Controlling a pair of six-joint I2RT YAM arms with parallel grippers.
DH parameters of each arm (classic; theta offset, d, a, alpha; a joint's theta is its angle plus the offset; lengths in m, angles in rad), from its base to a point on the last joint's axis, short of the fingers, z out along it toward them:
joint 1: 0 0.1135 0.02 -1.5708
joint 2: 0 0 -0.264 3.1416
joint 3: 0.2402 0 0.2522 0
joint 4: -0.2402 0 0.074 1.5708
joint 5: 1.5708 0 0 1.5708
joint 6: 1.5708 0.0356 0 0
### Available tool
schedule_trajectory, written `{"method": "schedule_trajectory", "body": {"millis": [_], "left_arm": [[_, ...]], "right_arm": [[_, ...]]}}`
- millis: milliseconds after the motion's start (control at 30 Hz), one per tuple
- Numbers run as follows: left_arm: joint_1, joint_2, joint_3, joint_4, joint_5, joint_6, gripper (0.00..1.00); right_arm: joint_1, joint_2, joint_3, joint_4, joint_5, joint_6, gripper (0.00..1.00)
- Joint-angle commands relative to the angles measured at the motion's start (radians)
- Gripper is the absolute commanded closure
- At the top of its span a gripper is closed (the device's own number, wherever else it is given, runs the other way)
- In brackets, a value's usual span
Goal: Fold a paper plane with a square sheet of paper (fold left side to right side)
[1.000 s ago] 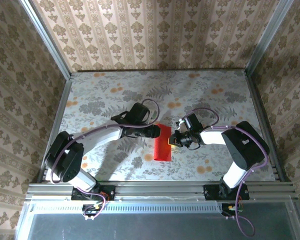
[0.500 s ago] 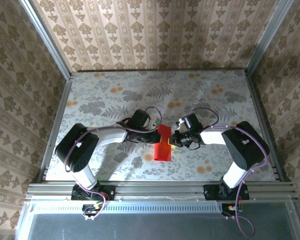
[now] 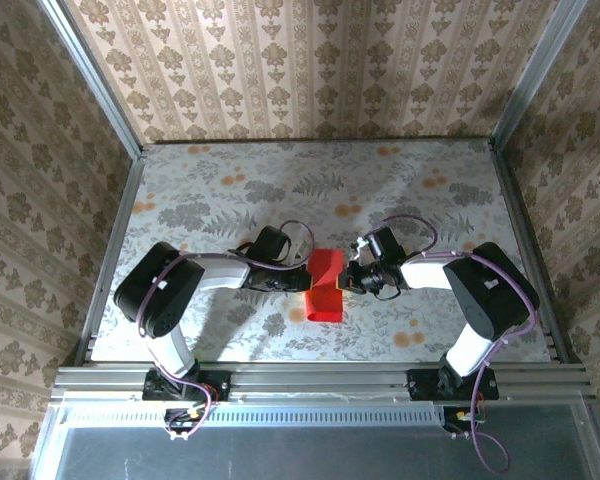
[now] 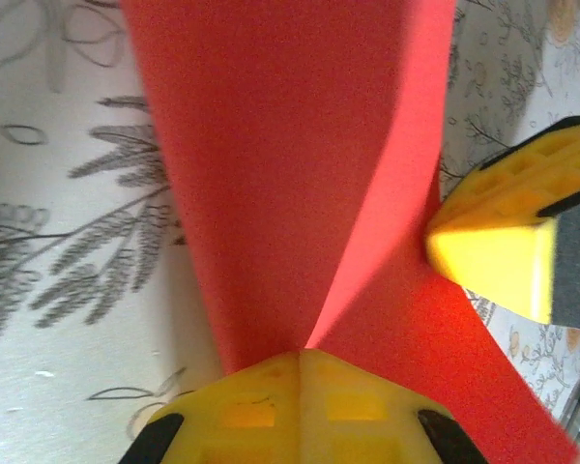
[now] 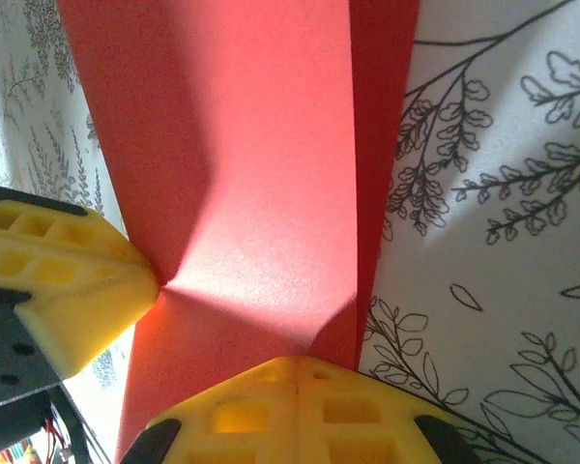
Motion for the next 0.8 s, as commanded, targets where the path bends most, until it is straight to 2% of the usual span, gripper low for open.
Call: {"method": "schedule_trajectory", "body": {"millis": [0, 267, 400, 767], "left_arm": [[0.016, -0.004, -0.007, -0.036, -0.001, 0.038, 1.0], [0.016, -0.099, 0.035, -0.093, 0.012, 0.072, 1.0], [-0.013, -0.128, 0.046, -0.08, 0.02, 0.067, 1.0], [-0.054, -0.022, 0.038, -0.008, 0.004, 0.031, 1.0]], "right_arm": [[0.007, 0.055, -0.036, -0.178, 0.143, -0.03, 1.0], [0.009, 0.036, -0.033, -0.147, 0.11, -0.013, 1.0], [0.011, 0.028, -0.028, -0.149, 0.109, -0.011, 1.0], [0.021, 0.038, -0.019, -0.152, 0.111, -0.012, 1.0]]}}
